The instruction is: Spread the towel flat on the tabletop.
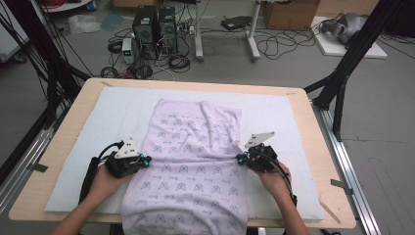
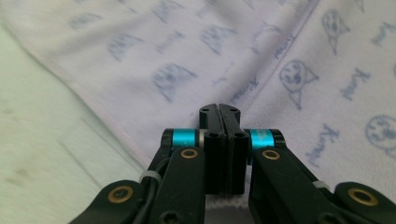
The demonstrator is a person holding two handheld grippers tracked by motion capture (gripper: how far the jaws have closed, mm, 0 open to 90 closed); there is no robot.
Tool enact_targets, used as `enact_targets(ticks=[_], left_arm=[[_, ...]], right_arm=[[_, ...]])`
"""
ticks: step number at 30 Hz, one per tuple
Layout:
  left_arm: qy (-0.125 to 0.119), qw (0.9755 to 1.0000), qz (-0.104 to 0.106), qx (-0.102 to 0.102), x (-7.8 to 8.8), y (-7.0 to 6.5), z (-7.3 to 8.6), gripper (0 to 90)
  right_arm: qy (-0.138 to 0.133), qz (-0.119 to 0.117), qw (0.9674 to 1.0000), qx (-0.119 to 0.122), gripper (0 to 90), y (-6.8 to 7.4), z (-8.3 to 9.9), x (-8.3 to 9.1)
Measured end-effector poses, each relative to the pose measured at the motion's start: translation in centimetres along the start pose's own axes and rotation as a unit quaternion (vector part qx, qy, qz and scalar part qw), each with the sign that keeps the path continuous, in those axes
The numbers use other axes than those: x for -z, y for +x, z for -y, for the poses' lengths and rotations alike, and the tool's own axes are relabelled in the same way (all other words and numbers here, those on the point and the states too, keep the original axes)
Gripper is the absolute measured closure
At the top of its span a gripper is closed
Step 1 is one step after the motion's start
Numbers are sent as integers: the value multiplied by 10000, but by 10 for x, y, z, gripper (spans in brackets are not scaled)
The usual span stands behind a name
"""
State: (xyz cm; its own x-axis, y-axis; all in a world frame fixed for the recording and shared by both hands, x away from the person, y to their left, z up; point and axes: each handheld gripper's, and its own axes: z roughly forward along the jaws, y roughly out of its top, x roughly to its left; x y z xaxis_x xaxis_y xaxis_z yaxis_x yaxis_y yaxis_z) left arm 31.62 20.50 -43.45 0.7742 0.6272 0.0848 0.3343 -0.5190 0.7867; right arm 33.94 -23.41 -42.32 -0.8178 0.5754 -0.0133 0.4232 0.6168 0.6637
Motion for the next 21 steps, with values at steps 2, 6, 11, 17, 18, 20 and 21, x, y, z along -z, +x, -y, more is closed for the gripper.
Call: enact_targets(ticks=[2,6,11,17,18,20,21], left_arm=[[98,9998,-130,85,-8,5,-1,881],[125,9998,-97,144,-11,10,-2,852],[5,10000,32,85,12,10,-3,698],[-160,9978,641,3,37,-7,8,602],[-135,9973,726,18,37,-11,11,576],[-24,9957,919,-104,37,-20,17,538],[85,9945,1042,-117,34,-25,21,508]], right_arm=[[-44,66,10000,-29,883,-6,-4,-4],[18,49,9999,-121,869,-12,-2,-13],[-420,22,9991,-98,696,-3,-3,8],[-572,-578,9964,227,538,33,6,19],[-499,-694,9959,290,508,40,9,15],[-457,-905,9942,363,485,50,14,9],[-421,-986,9933,432,480,54,16,6]])
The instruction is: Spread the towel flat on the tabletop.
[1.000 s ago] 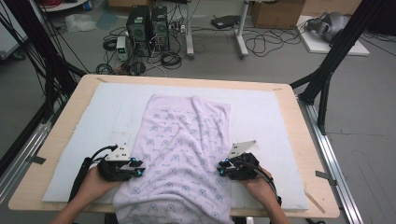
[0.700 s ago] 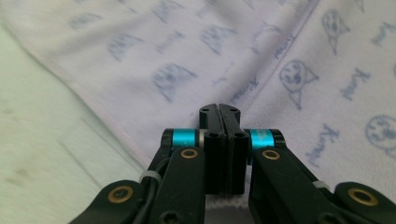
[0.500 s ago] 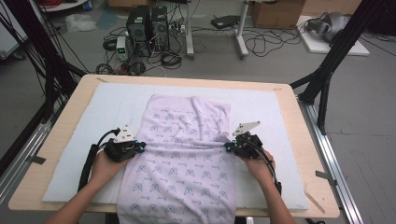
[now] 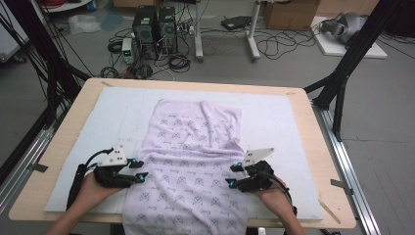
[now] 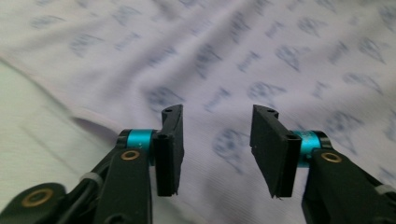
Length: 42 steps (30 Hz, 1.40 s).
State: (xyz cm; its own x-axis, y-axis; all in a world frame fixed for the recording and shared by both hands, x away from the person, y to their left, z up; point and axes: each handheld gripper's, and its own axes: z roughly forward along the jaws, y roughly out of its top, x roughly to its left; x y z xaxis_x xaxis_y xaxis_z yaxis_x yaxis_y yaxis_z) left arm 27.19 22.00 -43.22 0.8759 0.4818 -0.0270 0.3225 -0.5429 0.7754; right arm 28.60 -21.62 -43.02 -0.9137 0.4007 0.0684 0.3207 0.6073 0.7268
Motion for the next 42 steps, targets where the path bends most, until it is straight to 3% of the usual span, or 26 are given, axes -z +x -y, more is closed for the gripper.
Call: enact_targets(ticks=[2,3,4,5,6,8,11,14,16,17,19,21,23,24,26,27,28,30,31,33,34,35,37,39,40,42], left_arm=[[267,9995,117,-114,-6,-4,4,470],[289,9993,108,-232,-9,-6,7,539],[156,9993,240,-224,-8,-7,8,580],[152,9991,303,-248,-8,-9,9,792],[183,9988,309,-334,-8,-12,8,862],[295,9977,456,-412,-5,-16,8,878],[325,9955,680,-573,3,-33,14,882],[195,9911,965,-901,19,-56,17,879],[52,9913,938,-918,22,-59,14,830],[56,9921,885,-886,20,-57,13,730],[132,9939,686,-848,14,-48,8,636],[101,9961,629,-608,6,-39,5,586],[272,9963,620,-524,-3,-32,4,611],[385,9952,708,-555,-7,-30,6,665],[261,9956,687,-589,-6,-30,9,791],[295,9948,755,-620,-4,-30,10,866],[311,9944,765,-661,-2,-32,11,880],[365,9924,883,-771,6,-35,13,888],[268,9927,921,-729,11,-36,15,888],[176,9937,895,-656,18,-35,16,893],[192,9954,734,-582,17,-32,15,845],[228,9963,641,-527,16,-30,15,711],[243,9971,582,-437,9,-26,13,656],[380,9966,534,-509,2,-25,12,667],[333,9965,544,-544,0,-25,12,694],[359,9967,472,-558,-1,-24,10,833]], right_arm=[[175,-160,9997,104,509,7,3,-9],[274,-137,9993,205,538,11,4,-13],[183,-74,9993,304,605,13,6,-13],[142,-135,9995,245,737,12,6,-12],[157,-287,9992,229,843,12,7,-12],[196,-307,9989,300,876,15,7,-11],[287,-467,9977,398,883,23,10,-6],[323,-924,9941,464,881,44,19,5],[53,-969,9940,507,855,55,21,15],[-94,-898,9949,443,791,55,19,19],[-79,-694,9969,353,718,46,13,19],[-27,-683,9972,308,690,37,8,12],[146,-693,9969,349,659,33,6,1],[276,-698,9965,378,663,32,6,-4],[288,-643,9967,414,728,32,8,-10],[281,-578,9972,384,792,32,8,-10],[281,-641,9969,360,876,32,9,-9],[348,-876,9946,432,882,36,11,-7],[373,-989,9929,544,882,40,11,-4],[145,-998,9935,528,879,45,12,5],[76,-986,9939,495,875,44,11,8],[42,-910,9948,452,854,40,10,10],[46,-754,9967,309,749,35,7,7],[20,-828,9961,292,720,33,5,2],[62,-850,9957,353,698,33,3,-1],[148,-854,9953,426,675,35,2,-7]])
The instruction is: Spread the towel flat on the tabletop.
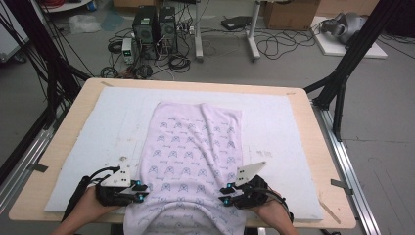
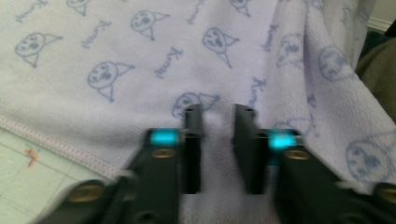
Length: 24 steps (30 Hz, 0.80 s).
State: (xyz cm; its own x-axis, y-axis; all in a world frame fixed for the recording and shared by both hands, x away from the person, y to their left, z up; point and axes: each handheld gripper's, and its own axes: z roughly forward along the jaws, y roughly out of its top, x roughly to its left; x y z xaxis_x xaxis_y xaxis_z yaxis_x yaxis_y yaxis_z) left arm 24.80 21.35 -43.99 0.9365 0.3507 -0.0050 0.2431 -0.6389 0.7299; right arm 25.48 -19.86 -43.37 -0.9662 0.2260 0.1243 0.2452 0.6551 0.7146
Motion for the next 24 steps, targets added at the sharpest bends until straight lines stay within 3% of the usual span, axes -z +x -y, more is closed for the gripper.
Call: enact_targets(ticks=[4,6,9,17,20,24], left_arm=[[-61,9999,-60,56,0,3,-2,868],[-181,9995,-131,203,2,11,-3,805],[-382,9981,-275,391,5,23,-9,730],[-809,9912,-689,794,7,58,-26,588],[-857,9883,-877,904,5,67,-27,546],[-869,9863,-950,1035,4,74,-26,508]], right_arm=[[153,7,9998,-86,668,-8,2,-5],[22,97,9997,-219,653,-14,2,-1],[-108,411,9983,-402,604,-26,0,6],[-405,1140,9890,-855,470,-65,2,27],[-509,1211,9870,-924,438,-74,2,32],[-560,1330,9851,-936,400,-86,-2,32]])
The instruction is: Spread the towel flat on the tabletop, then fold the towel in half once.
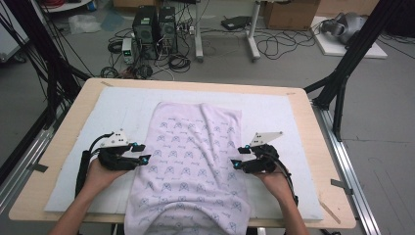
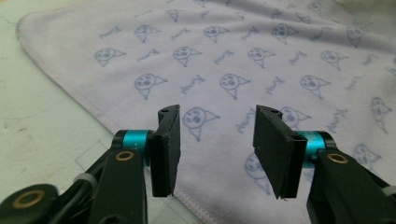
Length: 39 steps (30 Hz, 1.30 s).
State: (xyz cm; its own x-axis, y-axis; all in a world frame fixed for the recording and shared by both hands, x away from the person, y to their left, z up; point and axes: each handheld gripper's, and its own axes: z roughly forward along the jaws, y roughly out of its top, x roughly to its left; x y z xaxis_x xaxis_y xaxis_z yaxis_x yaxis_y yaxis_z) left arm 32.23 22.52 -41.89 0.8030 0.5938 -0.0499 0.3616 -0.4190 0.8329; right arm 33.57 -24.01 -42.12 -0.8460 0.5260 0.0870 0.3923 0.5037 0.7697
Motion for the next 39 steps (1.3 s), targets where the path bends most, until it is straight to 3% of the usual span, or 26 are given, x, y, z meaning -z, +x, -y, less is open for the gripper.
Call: enact_targets(ticks=[6,11,21,33,36,39], left_arm=[[117,9996,-168,200,-5,8,1,439],[62,9995,-227,187,-3,6,-1,418],[193,9997,-121,89,-7,3,0,416],[59,9998,-164,106,-3,5,-2,427],[62,9996,-233,112,2,11,-7,440],[-86,9994,-255,230,4,21,-16,458]], right_arm=[[-182,55,9998,-42,357,-9,-7,-6],[-97,119,9999,1,334,-8,-8,-9],[2,98,9999,81,328,-4,-9,-12],[4,85,9999,85,318,-4,-9,-12],[-29,65,10000,42,320,-5,-9,-9],[-25,109,9999,-1,319,-12,-12,-4]])
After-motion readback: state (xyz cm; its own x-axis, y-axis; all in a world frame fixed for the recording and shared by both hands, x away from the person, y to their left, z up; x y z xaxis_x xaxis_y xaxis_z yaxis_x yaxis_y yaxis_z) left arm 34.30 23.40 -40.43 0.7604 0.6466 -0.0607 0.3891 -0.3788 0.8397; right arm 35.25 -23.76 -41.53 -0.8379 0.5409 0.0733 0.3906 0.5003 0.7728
